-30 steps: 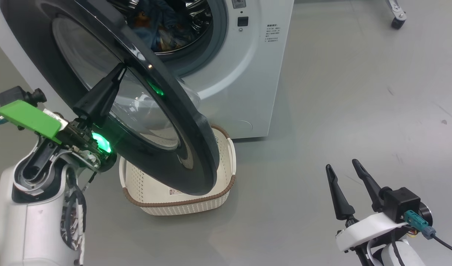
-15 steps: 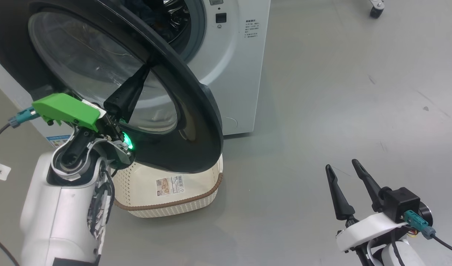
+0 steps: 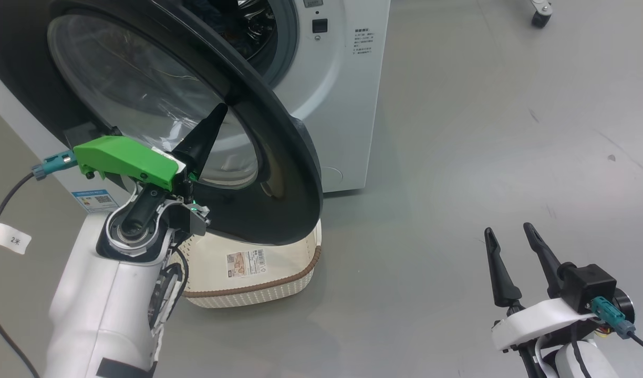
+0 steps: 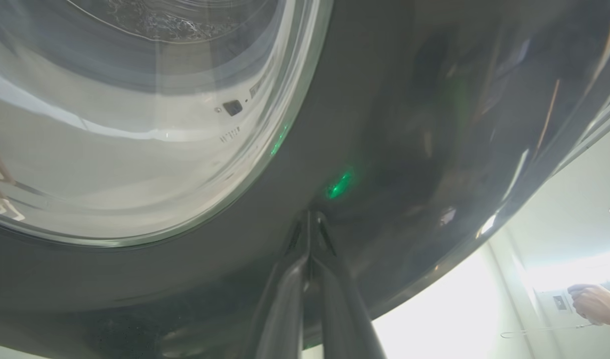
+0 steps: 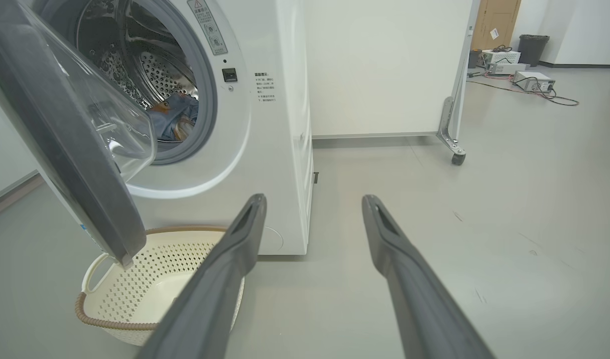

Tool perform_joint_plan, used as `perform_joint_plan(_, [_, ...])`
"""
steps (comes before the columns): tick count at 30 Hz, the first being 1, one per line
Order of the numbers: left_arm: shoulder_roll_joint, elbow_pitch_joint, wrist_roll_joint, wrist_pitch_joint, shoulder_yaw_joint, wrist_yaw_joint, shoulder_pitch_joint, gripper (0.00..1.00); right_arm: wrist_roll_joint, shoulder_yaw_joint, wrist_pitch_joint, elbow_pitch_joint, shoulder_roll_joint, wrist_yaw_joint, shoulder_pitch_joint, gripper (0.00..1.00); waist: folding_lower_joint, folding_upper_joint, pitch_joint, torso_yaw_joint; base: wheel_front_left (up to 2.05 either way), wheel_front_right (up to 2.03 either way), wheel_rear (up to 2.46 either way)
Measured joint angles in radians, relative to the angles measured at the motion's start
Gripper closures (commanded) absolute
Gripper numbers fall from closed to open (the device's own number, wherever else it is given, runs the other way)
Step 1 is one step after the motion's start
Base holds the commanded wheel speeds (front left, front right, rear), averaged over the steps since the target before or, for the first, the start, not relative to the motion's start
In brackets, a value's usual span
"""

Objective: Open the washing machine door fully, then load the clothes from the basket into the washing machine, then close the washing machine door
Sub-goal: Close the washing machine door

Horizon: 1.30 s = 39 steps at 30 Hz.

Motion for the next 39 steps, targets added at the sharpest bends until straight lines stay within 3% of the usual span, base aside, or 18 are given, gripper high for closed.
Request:
perform_joint_plan(3, [0.001,-0.003,0.062,-0.015,-0.012,-0.009,0.001,0.97,0.000,-0.003,0.000,-0.001,0.001,0.000,0.001,0.00,0.0000,0.0000,-0.003,0.010,0.00,0.00,0.00])
perform_joint_plan(6, [0.041,-0.025,0.155,-0.059,-0.036,-0.016,0.004,0.13,0.000,-0.010,0.000,-0.007,0.000,0.000,0.001,0.00,0.0000,0.0000,-0.002,0.020,0.00,0.00,0.00])
perform_joint_plan(7, [0.061,-0.030,0.188,-0.081,-0.037,-0.018,0.007,0.00,0.000,-0.013,0.000,-0.010,0.000,0.000,0.001,0.00,0.0000,0.0000,-0.001,0.023,0.00,0.00,0.00])
perform_joint_plan(15, [0.246,-0.075,0.546,-0.290,-0.106,-0.023,0.122,0.00,-0.004,-0.032,0.000,-0.024,-0.002,0.000,-0.001,0.00,0.0000,0.0000,0.006,0.041,0.00,0.00,0.00])
perform_joint_plan(21, [0.314,-0.090,0.755,-0.470,-0.135,-0.021,0.242,0.00,-0.008,-0.036,0.000,-0.032,-0.002,0.000,-0.002,0.00,0.0000,0.0000,0.013,0.048,0.00,0.00,0.00])
perform_joint_plan(27, [0.332,-0.076,0.833,-0.636,-0.102,0.053,0.360,0.00,-0.016,-0.037,0.000,-0.038,-0.002,0.000,-0.008,0.00,0.0000,0.0000,0.016,0.054,0.00,0.00,0.00])
perform_joint_plan(32, [0.332,-0.060,0.888,-0.614,-0.077,0.120,0.439,0.00,-0.018,-0.040,0.000,-0.041,-0.001,0.000,-0.011,0.00,0.0000,0.0000,0.014,0.058,0.00,0.00,0.00])
perform_joint_plan(39, [0.292,-0.103,0.960,-0.598,-0.047,0.154,0.499,0.00,-0.018,-0.048,0.000,-0.037,0.000,0.000,-0.011,0.00,0.0000,0.0000,-0.009,0.065,0.00,0.00,0.00])
